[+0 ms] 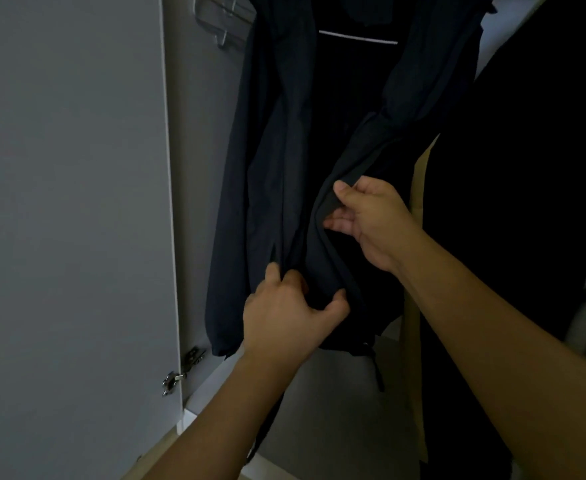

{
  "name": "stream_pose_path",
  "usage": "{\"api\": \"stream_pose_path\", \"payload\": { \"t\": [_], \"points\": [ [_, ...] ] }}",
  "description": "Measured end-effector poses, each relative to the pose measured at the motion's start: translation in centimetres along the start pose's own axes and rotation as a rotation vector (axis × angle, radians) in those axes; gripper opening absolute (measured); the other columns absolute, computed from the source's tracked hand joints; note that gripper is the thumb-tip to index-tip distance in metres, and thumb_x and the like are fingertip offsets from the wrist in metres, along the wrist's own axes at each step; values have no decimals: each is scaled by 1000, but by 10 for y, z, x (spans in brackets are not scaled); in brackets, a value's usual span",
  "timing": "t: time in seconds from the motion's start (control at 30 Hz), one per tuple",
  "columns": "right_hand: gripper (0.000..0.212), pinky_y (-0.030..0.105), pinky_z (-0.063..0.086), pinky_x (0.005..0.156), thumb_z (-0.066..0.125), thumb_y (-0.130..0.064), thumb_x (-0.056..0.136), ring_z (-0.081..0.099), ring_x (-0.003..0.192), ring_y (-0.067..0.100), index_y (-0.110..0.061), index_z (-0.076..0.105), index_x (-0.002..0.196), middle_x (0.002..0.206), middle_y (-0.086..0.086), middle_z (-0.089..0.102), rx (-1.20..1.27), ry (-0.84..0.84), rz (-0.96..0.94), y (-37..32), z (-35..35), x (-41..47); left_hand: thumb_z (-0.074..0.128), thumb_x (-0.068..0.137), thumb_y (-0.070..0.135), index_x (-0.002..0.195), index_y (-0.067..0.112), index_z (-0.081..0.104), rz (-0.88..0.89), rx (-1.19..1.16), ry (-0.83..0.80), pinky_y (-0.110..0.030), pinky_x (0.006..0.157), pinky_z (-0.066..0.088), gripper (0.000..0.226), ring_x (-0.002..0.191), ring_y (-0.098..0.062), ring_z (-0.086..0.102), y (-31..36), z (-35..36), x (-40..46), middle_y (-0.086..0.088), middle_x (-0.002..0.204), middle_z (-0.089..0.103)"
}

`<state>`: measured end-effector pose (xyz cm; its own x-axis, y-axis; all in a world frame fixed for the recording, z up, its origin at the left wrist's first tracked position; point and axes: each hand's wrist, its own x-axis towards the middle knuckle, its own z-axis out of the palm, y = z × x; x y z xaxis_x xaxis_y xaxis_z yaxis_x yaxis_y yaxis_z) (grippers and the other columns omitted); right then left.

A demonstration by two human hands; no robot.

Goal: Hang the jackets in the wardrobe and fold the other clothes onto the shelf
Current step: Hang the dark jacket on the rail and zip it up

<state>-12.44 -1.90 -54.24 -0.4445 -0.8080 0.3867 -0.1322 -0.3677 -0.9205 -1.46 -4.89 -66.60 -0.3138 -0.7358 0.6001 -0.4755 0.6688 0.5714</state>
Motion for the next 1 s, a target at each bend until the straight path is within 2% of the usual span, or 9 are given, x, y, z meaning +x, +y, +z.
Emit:
{"api": "stream_pose_path", "payload": {
  "t": [0.2,0.33,0.4,0.5,0.57,0.67,0.77,0.9,1.0],
  "points": [
    [24,27,57,58,45,-9,101,68,67,18,-8,51,78,81,11,66,51,-3,16,1,4,5,52,85,46,74,15,45,5,76,-63,-31,60,40,34,74,-23,53,0,-3,2,0,92,41],
    [20,26,56,58,47,-10,100,70,65,15,-7,56,83,77,5,71,98,40,38,-2,-3,8,40,88,32,58,12,35,43,-177,-113,-27,49,24,36,56,-13,44,-17,-10,8,2,75,44],
    [17,29,57,61,49,-12,100,70,68,16,-8,57,86,83,6,69,94,98,81,-1,-10,8,41,92,22,56,11,31,9,-420,-278,-27,50,26,40,51,-7,39,-24,-16,15,4,60,43],
    [18,28,56,57,49,-18,100,59,64,16,-16,51,83,76,2,56,-45,276,164,9,-20,-8,50,99,21,64,6,53,-135,-711,-558,-26,56,41,38,56,-12,51,-30,-19,25,1,59,55],
    [13,26,51,50,49,-23,99,52,61,14,-18,52,87,74,2,50,-128,373,199,22,-20,-28,59,96,27,79,-1,70,-213,-792,-658,-32,70,53,35,72,-23,65,-33,-19,34,-9,79,72],
    [21,26,45,42,50,-28,98,50,55,15,-13,52,84,70,4,48,-136,273,260,47,-9,-65,69,85,25,89,5,77,-289,-962,-751,-33,81,57,23,87,-23,70,-31,-22,46,-15,95,74],
    [32,26,47,46,60,-42,89,59,56,12,-12,55,82,68,-2,58,-302,87,245,72,-2,-95,67,88,19,84,4,76,-314,-983,-790,-30,69,58,17,80,-22,69,-22,-27,54,-16,86,73],
    [30,21,43,46,64,-26,89,57,51,4,-3,51,76,57,-7,55,-421,63,125,96,-9,-103,65,90,14,89,0,74,-333,-924,-773,-33,75,58,17,81,-23,68,-11,-26,53,-19,92,72],
    [30,20,41,43,59,-18,94,55,49,6,-9,46,68,55,-5,51,-403,109,69,105,-12,-102,63,92,13,90,-4,72,-325,-884,-716,-35,79,55,19,81,-26,66,-9,-22,51,-19,91,72]
  ]
}}
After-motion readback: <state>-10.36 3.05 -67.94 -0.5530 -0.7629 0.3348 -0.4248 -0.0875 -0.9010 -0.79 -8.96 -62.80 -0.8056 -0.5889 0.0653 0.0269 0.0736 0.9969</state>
